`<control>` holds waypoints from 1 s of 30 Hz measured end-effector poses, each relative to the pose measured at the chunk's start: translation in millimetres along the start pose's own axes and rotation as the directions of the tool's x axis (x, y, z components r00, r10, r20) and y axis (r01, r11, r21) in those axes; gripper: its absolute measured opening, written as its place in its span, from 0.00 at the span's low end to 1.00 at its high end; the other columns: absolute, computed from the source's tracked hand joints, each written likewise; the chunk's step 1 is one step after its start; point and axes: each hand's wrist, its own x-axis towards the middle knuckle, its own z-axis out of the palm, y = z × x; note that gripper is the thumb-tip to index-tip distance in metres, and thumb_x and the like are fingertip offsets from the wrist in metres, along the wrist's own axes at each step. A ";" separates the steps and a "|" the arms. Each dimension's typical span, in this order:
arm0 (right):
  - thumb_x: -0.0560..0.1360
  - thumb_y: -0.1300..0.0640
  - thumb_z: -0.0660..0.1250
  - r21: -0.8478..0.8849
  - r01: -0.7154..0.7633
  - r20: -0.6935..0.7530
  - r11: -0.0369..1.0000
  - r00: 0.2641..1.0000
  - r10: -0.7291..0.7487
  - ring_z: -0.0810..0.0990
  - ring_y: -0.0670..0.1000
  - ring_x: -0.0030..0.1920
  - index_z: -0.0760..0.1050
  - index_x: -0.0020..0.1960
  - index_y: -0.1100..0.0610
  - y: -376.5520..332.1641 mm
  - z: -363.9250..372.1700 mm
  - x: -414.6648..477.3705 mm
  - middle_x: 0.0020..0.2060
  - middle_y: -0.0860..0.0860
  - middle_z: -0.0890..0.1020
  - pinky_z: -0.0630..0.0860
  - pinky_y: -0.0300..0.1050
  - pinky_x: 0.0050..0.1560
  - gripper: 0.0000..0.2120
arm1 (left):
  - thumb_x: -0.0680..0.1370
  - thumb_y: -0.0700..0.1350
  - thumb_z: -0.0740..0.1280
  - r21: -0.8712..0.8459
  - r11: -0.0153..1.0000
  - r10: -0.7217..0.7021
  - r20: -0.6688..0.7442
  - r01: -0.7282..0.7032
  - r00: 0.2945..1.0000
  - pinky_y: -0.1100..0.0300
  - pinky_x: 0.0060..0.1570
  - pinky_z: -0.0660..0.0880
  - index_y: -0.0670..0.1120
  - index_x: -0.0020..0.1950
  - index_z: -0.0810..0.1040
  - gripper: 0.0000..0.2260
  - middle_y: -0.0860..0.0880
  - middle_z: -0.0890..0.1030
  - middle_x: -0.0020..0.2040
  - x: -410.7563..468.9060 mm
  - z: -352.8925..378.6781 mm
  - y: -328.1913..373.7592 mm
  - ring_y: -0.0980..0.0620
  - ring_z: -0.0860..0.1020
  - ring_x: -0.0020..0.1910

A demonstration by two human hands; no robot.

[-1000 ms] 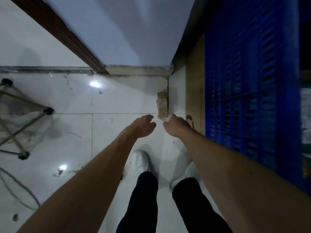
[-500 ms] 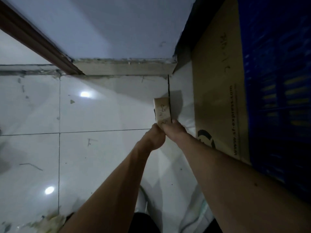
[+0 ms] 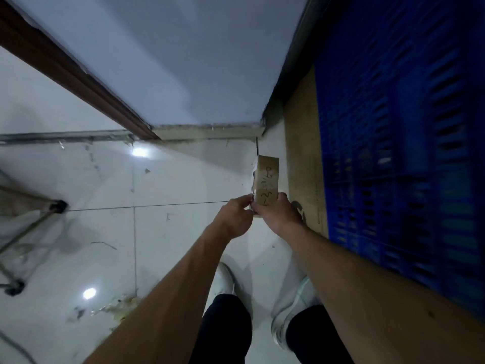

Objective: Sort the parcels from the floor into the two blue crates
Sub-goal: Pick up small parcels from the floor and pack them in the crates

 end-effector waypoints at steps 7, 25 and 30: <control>0.74 0.38 0.68 -0.014 0.107 -0.068 0.994 0.992 -0.107 0.79 0.58 0.55 0.66 0.71 0.54 -74.4 -106.4 -161.8 0.60 0.54 0.79 0.78 0.51 0.53 0.32 | 0.74 0.34 0.58 0.094 0.989 0.123 -0.075 -0.115 0.990 0.62 0.61 0.72 0.53 0.67 0.79 0.26 0.52 0.81 0.65 -171.1 -60.7 125.6 0.49 0.76 0.65; 0.70 0.35 0.68 0.268 0.322 -0.388 0.908 0.899 -0.204 0.79 0.54 0.56 0.69 0.67 0.50 -28.0 -279.5 -447.1 0.58 0.50 0.79 0.78 0.55 0.57 0.31 | 0.81 0.45 0.63 0.059 0.944 0.326 -0.005 -0.325 0.946 0.52 0.54 0.78 0.51 0.58 0.84 0.11 0.52 0.85 0.52 -446.3 -37.2 307.1 0.55 0.82 0.50; 0.73 0.41 0.71 0.378 0.380 -0.460 0.844 0.868 -0.185 0.79 0.52 0.54 0.69 0.65 0.51 18.8 -323.3 -472.1 0.56 0.49 0.79 0.80 0.54 0.54 0.26 | 0.81 0.44 0.64 0.049 0.926 0.375 0.005 -0.375 0.927 0.64 0.43 0.75 0.47 0.57 0.85 0.11 0.49 0.85 0.50 -466.6 11.1 350.6 0.52 0.83 0.50</control>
